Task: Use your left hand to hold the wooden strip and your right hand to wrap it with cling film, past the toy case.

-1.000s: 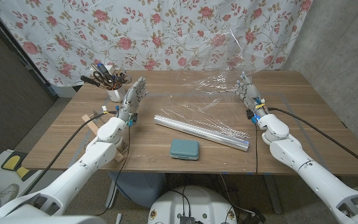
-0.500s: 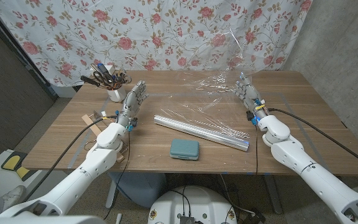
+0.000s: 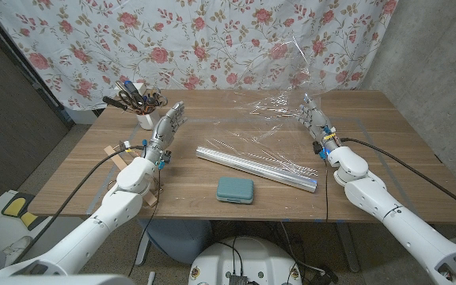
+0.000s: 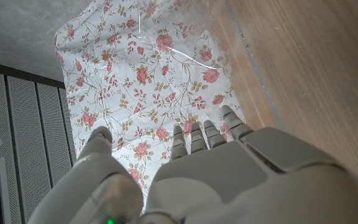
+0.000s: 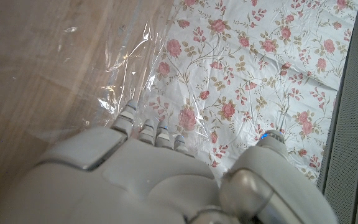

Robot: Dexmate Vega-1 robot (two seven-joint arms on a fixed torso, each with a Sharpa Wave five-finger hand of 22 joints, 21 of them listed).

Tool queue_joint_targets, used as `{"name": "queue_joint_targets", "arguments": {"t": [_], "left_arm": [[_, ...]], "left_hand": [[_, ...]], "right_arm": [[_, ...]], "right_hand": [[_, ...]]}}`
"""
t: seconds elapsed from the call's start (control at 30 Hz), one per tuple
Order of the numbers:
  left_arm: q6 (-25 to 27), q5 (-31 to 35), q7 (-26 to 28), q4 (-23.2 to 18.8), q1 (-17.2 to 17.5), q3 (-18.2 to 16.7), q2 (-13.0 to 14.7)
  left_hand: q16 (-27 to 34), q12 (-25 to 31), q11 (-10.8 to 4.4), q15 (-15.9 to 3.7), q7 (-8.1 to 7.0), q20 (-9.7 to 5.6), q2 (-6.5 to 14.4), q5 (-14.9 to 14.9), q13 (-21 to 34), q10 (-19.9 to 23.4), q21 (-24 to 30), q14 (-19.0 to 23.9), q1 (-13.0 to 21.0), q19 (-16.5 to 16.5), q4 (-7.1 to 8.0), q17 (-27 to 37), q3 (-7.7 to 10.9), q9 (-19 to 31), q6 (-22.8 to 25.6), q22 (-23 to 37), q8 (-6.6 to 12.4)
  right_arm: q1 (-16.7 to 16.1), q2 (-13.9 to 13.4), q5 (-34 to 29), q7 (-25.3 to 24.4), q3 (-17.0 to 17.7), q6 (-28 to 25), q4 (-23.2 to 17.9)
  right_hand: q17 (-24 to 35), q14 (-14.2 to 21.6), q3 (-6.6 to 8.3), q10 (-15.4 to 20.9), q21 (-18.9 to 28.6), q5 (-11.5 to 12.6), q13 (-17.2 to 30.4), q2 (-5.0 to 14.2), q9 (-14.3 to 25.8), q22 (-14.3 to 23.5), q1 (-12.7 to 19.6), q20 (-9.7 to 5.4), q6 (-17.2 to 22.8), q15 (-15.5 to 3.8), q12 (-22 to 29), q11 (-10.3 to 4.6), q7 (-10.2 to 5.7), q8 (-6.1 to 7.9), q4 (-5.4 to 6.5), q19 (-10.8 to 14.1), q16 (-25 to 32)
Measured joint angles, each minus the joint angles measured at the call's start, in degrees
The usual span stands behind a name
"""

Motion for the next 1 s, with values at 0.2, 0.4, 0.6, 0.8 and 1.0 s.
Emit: {"name": "queue_joint_targets", "arguments": {"t": [0.2,0.4,0.6,0.8,1.0], "left_arm": [[-1.1,2.0,0.5,-0.2,0.0,0.1,0.7],[-1.6,3.6,0.8,-0.9,0.1,0.7,1.3],[-2.6,6.1,1.6,-1.5,0.4,1.0,1.8],[-3.1,7.7,2.3,-2.4,0.9,1.1,2.7],[-3.6,10.3,3.3,-3.2,1.2,1.1,3.6]], "left_hand": [[0.0,0.0,0.21,0.31,0.19,-0.3,0.0,0.0,0.0,-0.2,-0.4,-0.3,0.0,-0.3,0.0,0.0,0.0,0.0,-0.2,0.0,0.0],[0.0,0.0,0.21,0.61,0.19,-0.3,0.2,0.0,0.0,-0.2,-0.9,-0.6,0.2,-0.3,0.01,0.0,0.0,0.0,-0.2,0.0,0.0],[0.0,0.0,0.21,0.61,0.4,-0.3,0.2,0.0,0.0,-0.2,-0.9,-0.6,0.2,-0.3,0.01,0.0,0.0,0.0,0.0,0.0,0.0],[0.0,0.0,0.21,0.3,0.4,-0.3,0.2,0.0,0.0,-0.2,-0.9,-0.9,0.2,-0.3,-0.23,0.0,-0.24,0.0,0.0,0.2,0.0],[0.0,0.0,0.2,0.3,0.4,-0.29,0.2,0.0,0.0,-0.2,-1.5,-0.9,0.2,-0.3,-0.23,0.0,-0.24,0.0,0.0,0.2,0.0]], "right_arm": [[0.6,0.0,-0.2,0.2,-0.1,-0.2,0.9],[0.9,0.0,-0.5,0.4,-0.1,0.4,1.6],[1.4,0.1,-0.5,1.2,0.2,1.9,3.6],[1.6,0.4,-0.5,2.0,0.4,3.8,4.7],[1.6,0.6,-1.0,2.4,0.4,5.1,5.6]], "right_hand": [[0.0,0.0,0.02,0.0,0.0,0.0,-0.2,0.2,0.0,0.0,0.2,-0.21,0.0,0.0,0.0,0.0,0.0,0.0,-0.02,-0.2,0.0],[-0.1,0.8,0.41,0.5,0.0,0.0,-0.3,0.75,0.0,-0.2,0.8,-0.21,0.3,0.81,0.3,0.51,0.31,0.0,-0.4,-0.2,0.3],[-0.3,-0.1,0.4,-0.1,0.0,-0.2,-0.5,0.53,0.0,-0.2,1.0,-0.71,0.1,0.93,0.3,0.52,1.75,0.0,-0.4,-0.7,0.3],[-0.3,-1.0,0.4,-1.5,0.0,-0.2,-0.5,0.83,0.0,-0.2,1.3,-1.13,-0.1,0.96,-0.2,0.72,2.79,-0.4,-0.4,-1.1,0.3],[-0.3,-1.0,0.4,-1.8,0.0,-0.2,-0.5,0.83,0.0,-0.2,1.3,-1.13,-0.1,1.03,-0.2,1.01,2.78,-0.39,-0.4,-1.1,0.3]]}}
